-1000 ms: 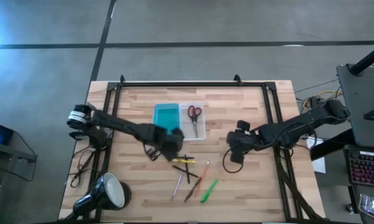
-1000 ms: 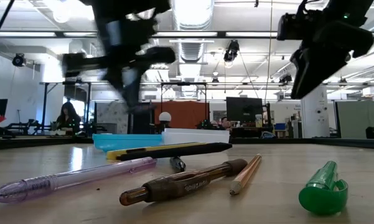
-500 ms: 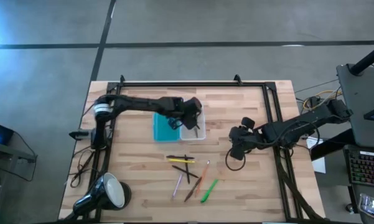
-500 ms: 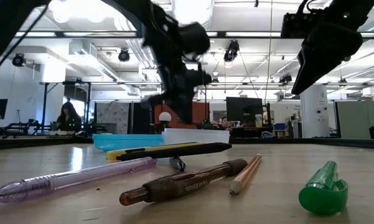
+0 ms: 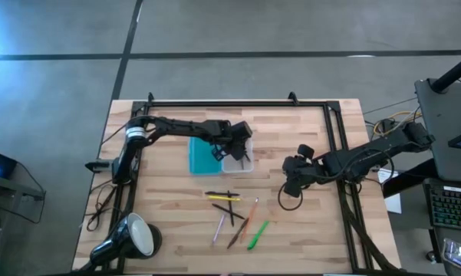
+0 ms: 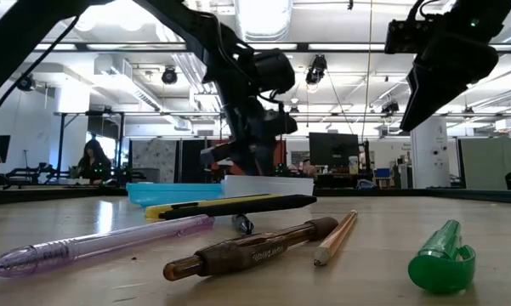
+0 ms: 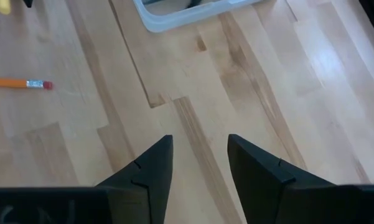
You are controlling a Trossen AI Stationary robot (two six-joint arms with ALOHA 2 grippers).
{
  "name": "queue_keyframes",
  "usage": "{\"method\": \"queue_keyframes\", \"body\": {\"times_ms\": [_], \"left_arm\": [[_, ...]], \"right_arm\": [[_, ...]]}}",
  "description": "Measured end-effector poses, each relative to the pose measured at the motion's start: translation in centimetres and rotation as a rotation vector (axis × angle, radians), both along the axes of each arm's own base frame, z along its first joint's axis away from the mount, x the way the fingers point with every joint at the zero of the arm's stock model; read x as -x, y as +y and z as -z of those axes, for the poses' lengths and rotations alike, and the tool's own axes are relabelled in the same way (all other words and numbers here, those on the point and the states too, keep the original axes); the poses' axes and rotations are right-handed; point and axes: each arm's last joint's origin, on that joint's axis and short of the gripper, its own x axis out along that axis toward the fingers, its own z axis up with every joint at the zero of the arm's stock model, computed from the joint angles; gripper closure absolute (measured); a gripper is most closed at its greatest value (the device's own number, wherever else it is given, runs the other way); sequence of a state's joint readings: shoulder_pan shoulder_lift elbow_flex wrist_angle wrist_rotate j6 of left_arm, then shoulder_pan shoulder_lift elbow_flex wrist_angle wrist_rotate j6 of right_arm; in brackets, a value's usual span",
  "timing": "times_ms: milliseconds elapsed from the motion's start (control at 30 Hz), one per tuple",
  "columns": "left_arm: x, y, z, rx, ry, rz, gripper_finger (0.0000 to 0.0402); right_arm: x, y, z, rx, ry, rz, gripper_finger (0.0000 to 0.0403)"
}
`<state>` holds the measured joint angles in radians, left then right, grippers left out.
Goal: Pick & place school supplies into a supply box
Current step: Put the black pen into the blue supply box, then put the orange pencil into the blue supply box
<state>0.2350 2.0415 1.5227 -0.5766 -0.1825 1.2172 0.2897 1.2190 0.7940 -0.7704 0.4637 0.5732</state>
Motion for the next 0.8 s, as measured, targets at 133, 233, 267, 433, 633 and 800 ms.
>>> {"method": "queue_keyframes", "body": {"times_ms": [133, 233, 267, 433, 633, 800], "left_arm": [[0.2, -0.5, -1.5, -0.005, -0.046, -0.043, 0.0284], [0.5, -0.8, -2.7, -0.009, -0.081, -0.055, 0.0269], [0.5, -0.9, -2.8, -0.019, -0.080, -0.068, 0.0266], [1.9, -2.6, -3.9, -0.010, -0.030, -0.234, 0.0262], [4.9, -7.2, -6.8, 0.220, -0.096, -0.538, 0.0262], [7.7, -10.9, -8.8, 0.508, -0.269, -0.791, 0.0263]], "right_arm": [[0.1, 0.0, 0.1, 0.001, 0.003, 0.000, 0.0260], [0.1, 0.0, 0.3, 0.002, 0.009, -0.001, 0.0262], [0.1, 0.0, 0.3, 0.002, 0.009, -0.001, 0.0261], [0.0, 0.5, 0.6, -0.097, 0.062, -0.188, 0.0257], [-1.3, 1.3, 1.5, -0.112, 0.029, -0.481, 0.0258], [-3.4, 2.6, 2.6, -0.171, 0.008, -0.691, 0.0250]]}}
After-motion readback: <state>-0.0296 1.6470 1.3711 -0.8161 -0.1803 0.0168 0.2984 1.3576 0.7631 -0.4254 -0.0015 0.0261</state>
